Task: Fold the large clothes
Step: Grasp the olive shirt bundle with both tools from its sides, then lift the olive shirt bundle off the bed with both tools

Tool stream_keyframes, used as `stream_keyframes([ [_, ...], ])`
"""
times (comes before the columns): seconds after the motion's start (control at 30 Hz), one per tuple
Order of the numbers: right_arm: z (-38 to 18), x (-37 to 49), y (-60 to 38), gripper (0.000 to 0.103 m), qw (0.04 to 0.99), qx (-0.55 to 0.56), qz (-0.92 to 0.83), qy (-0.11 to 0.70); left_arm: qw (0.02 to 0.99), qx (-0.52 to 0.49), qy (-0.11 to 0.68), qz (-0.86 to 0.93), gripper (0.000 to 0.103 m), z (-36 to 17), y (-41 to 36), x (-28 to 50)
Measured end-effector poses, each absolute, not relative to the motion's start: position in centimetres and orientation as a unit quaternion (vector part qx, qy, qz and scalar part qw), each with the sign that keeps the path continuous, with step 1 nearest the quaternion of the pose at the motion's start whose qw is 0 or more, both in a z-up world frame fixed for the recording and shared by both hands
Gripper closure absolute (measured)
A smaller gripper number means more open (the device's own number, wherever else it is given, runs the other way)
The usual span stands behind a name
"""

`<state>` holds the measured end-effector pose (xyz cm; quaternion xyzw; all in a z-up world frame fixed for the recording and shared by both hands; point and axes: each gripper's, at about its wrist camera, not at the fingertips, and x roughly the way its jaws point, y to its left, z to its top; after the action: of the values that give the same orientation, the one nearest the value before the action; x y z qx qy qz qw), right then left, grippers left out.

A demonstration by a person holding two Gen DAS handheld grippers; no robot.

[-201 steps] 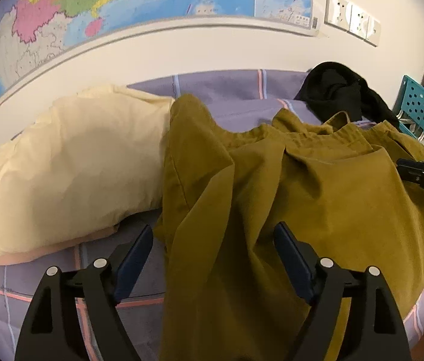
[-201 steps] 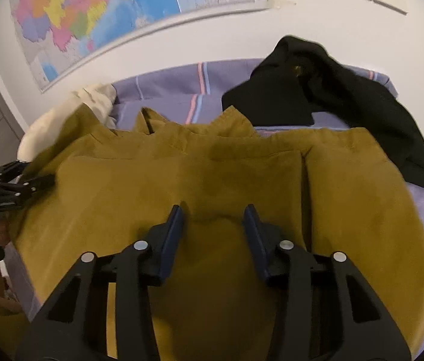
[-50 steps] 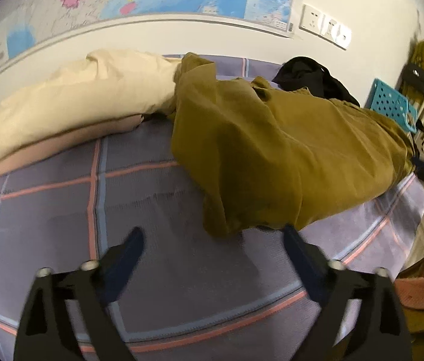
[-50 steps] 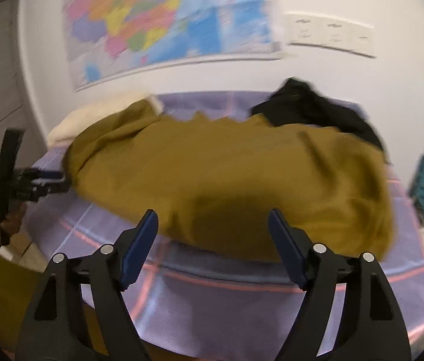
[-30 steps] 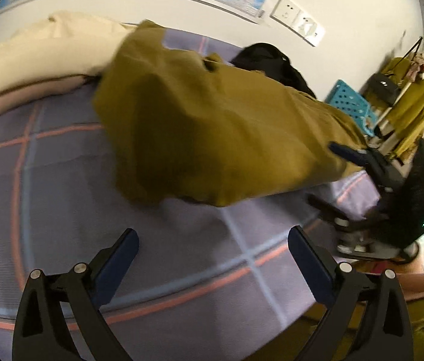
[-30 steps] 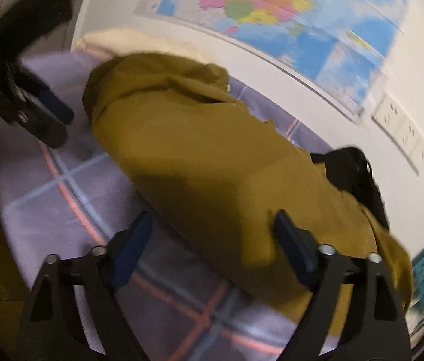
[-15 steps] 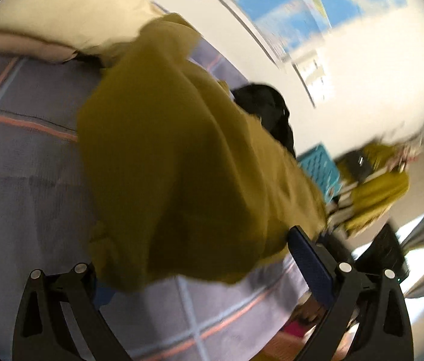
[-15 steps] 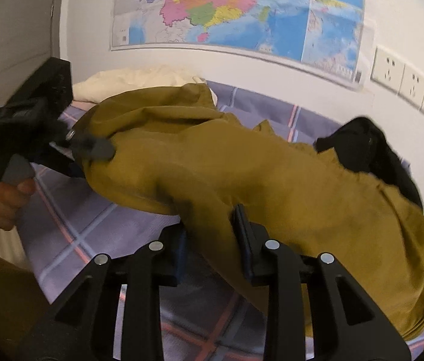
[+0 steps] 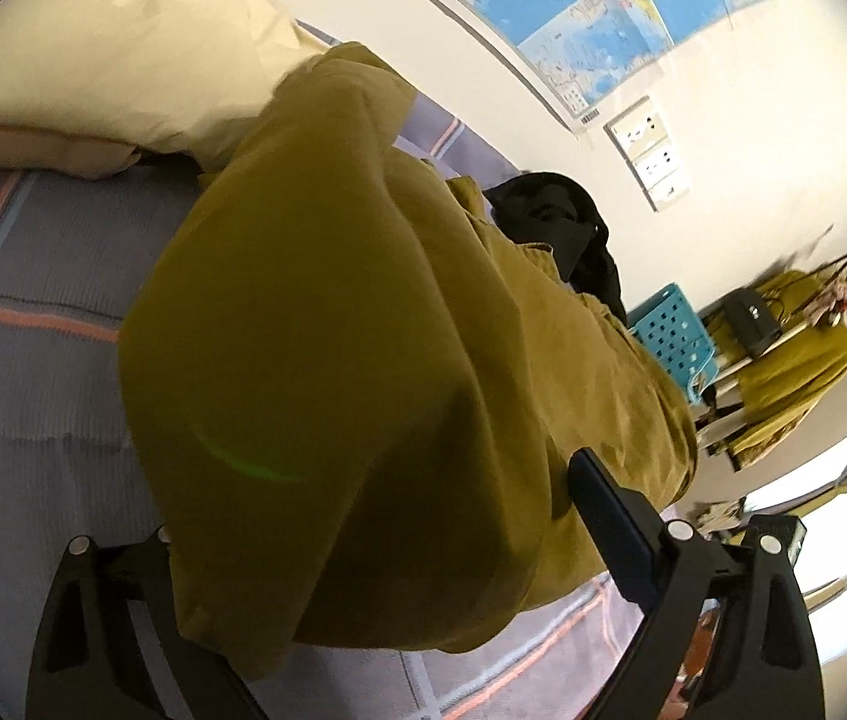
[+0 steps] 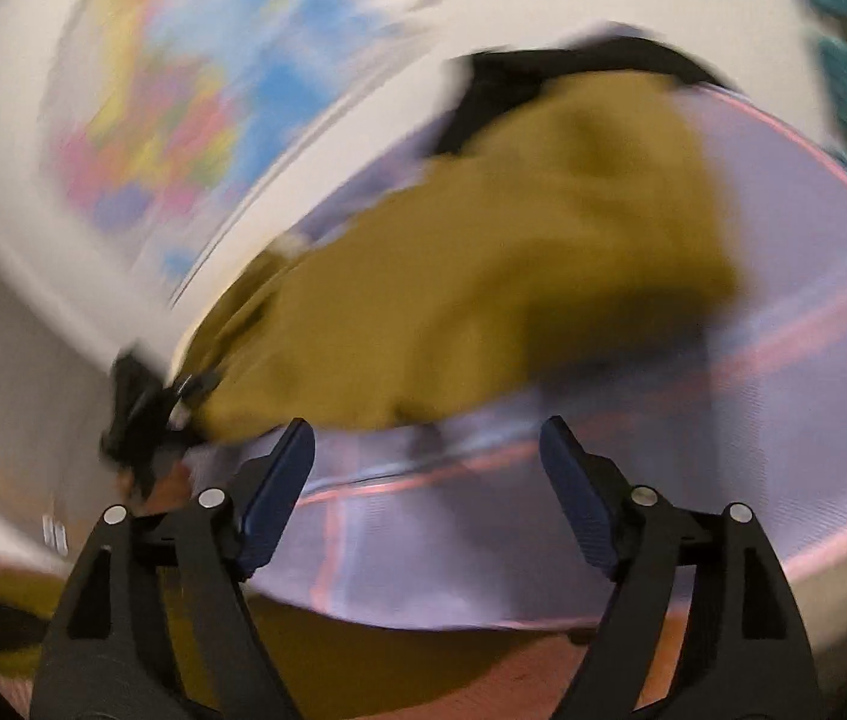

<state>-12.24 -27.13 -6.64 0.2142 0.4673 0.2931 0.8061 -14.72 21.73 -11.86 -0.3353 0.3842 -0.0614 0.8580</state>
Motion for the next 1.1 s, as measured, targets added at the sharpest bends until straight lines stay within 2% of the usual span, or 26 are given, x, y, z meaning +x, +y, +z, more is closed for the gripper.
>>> stream_keyframes([
  [0.17, -7.7, -9.8, -29.7, 0.022, 0.803, 0.287, 0.251, 0.459, 0.859, -0.325, 0.392, -0.056, 0.011, -11.7, 21.6, -14.3],
  [0.23, -7.8, -8.7, -29.2, 0.022, 0.807, 0.285, 0.246, 0.456, 0.859, -0.322, 0.395, -0.057, 0.011, -11.6, 21.8, -14.3],
  [0.33, -8.0, -6.7, -27.9, 0.018, 0.808, 0.279, 0.245, 0.457, 0.859, -0.316, 0.398, -0.055, 0.011, -11.6, 21.7, -14.3],
  [0.4, -7.9, -6.1, -27.2, 0.011, 0.812, 0.272, 0.243, 0.455, 0.86, -0.313, 0.4, -0.052, 0.011, -11.6, 21.7, -14.2],
  [0.5, -8.2, -5.4, -26.6, 0.009, 0.824, 0.258, 0.226, 0.45, 0.862, -0.305, 0.401, -0.048, 0.011, -11.5, 21.6, -14.1],
  [0.57, -8.2, -5.8, -26.3, 0.01, 0.827, 0.252, 0.217, 0.453, 0.863, -0.301, 0.403, -0.045, 0.011, -11.5, 21.5, -14.0],
  [0.67, -8.3, -6.9, -27.5, 0.018, 0.812, 0.283, 0.216, 0.462, 0.863, -0.303, 0.402, -0.047, 0.011, -11.5, 21.8, -14.0],
  [0.83, -8.4, -6.8, -26.8, 0.018, 0.806, 0.275, 0.225, 0.473, 0.866, -0.295, 0.4, -0.044, 0.01, -11.6, 21.7, -13.6],
  [0.93, -8.4, -4.8, -25.7, 0.012, 0.81, 0.278, 0.227, 0.464, 0.868, -0.287, 0.404, -0.037, 0.01, -11.5, 21.5, -13.3],
  [1.03, -8.4, -3.4, -24.6, 0.011, 0.817, 0.274, 0.225, 0.454, 0.868, -0.284, 0.406, -0.035, 0.01, -11.5, 21.7, -12.8],
  [1.1, -8.3, -3.1, -24.2, 0.019, 0.823, 0.277, 0.231, 0.439, 0.867, -0.285, 0.406, -0.031, 0.01, -11.4, 21.9, -12.6],
])
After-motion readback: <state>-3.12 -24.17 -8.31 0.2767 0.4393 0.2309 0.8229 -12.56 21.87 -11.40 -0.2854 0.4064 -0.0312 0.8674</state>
